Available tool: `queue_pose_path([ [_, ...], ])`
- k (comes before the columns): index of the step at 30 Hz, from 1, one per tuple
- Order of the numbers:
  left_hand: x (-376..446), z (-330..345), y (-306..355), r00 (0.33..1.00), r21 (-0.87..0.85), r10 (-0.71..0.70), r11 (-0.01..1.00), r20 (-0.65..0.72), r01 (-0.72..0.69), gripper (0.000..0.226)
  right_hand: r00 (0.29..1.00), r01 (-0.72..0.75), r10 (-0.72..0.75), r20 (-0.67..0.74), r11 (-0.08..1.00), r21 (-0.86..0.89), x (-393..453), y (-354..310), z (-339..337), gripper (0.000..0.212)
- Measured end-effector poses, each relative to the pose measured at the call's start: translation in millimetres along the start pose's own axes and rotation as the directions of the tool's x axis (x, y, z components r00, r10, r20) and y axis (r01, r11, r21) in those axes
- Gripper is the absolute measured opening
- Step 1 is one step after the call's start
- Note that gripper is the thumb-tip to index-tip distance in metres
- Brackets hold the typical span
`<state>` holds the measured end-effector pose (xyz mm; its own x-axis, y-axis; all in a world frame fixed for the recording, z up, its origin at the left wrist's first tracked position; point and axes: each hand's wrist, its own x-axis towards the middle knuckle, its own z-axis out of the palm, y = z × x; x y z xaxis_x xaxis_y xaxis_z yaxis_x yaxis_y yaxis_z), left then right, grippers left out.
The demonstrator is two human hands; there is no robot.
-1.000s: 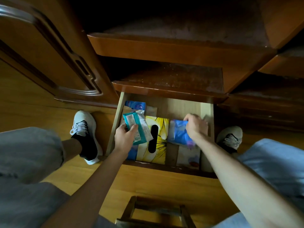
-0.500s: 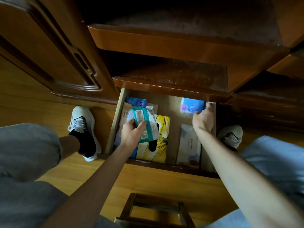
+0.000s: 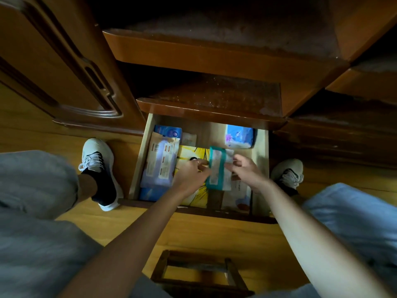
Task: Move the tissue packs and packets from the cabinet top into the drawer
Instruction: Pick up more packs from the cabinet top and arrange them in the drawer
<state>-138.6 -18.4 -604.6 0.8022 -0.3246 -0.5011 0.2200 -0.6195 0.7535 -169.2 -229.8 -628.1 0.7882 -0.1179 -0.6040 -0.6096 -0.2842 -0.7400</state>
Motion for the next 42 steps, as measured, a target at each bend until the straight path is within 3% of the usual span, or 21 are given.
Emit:
queue_pose_path([
  [2, -3, -6, 1, 0.962, 0.158, 0.074, 0.987, -0.263, -0.033, 0.028, 0.976, -0.053, 0.053, -0.211, 0.999, 0.008, -3, 10, -7, 0.030],
  [5, -1, -29, -7, 0.861, 0.363, 0.172, 0.932, -0.478, 0.015, 0.039, 0.964, -0.135, 0.047, -0.260, 0.933, -0.333, -5, 22, -7, 0.068],
  [8, 0, -56, -26, 0.839, 0.559, 0.216, 0.820, -0.499, 0.121, 0.061, 0.966, -0.164, 0.026, -0.256, 0.829, -0.534, -4, 19, 14, 0.067],
  [10, 2, -68, -42, 0.891, 0.624, 0.121, 0.755, -0.438, 0.204, 0.072, 0.955, -0.198, 0.020, -0.296, 0.787, -0.585, -2, 17, 21, 0.054],
  [13, 8, -75, -61, 0.916, 0.590, -0.099, 0.737, -0.388, 0.330, 0.083, 0.956, -0.243, 0.064, -0.286, 0.719, -0.651, 2, 20, 14, 0.054],
  [17, 12, -66, -72, 0.914, 0.650, -0.145, 0.661, -0.378, 0.374, 0.111, 0.937, -0.250, 0.032, -0.348, 0.758, -0.603, 2, 26, 6, 0.055],
  [21, 17, -65, -74, 0.887, 0.643, -0.151, 0.636, -0.437, 0.425, 0.116, 0.927, -0.196, -0.052, -0.372, 0.778, -0.597, 0, 32, 9, 0.055],
  [24, 21, -71, -71, 0.878, 0.633, -0.180, 0.631, -0.443, 0.448, 0.090, 0.922, -0.154, -0.097, -0.376, 0.797, -0.584, 0, 37, 11, 0.054],
  [28, 15, -79, -70, 0.847, 0.530, -0.075, 0.751, -0.526, 0.395, 0.046, 0.907, -0.114, -0.142, -0.397, 0.824, -0.555, -2, 34, 9, 0.050],
  [32, -3, -81, -60, 0.820, 0.501, 0.120, 0.837, -0.560, 0.219, 0.029, 0.857, -0.103, -0.149, -0.494, 0.889, -0.445, -7, 18, 7, 0.054],
  [35, -19, -79, -37, 0.805, 0.422, 0.166, 0.900, -0.569, 0.113, 0.027, 0.835, 0.020, -0.179, -0.521, 0.955, -0.296, -12, 3, 6, 0.061],
  [37, -27, -70, -22, 0.781, 0.535, 0.306, 0.844, -0.545, 0.042, 0.027, 0.832, 0.115, -0.178, -0.525, 0.982, -0.150, -12, -10, 7, 0.065],
  [39, -32, -48, -16, 0.802, 0.731, 0.443, 0.682, -0.401, -0.012, 0.035, 0.837, 0.181, -0.157, -0.524, 0.984, -0.006, -11, -22, 10, 0.068],
  [41, -36, -19, -19, 0.868, 0.826, 0.431, 0.562, -0.247, -0.044, 0.052, 0.852, 0.198, -0.141, -0.505, 0.978, 0.061, -10, -29, 14, 0.071],
  [42, -37, -9, -23, 0.892, 0.831, 0.409, 0.551, -0.190, -0.076, 0.056, 0.858, 0.189, -0.135, -0.496, 0.980, 0.060, -10, -29, 16, 0.071],
])
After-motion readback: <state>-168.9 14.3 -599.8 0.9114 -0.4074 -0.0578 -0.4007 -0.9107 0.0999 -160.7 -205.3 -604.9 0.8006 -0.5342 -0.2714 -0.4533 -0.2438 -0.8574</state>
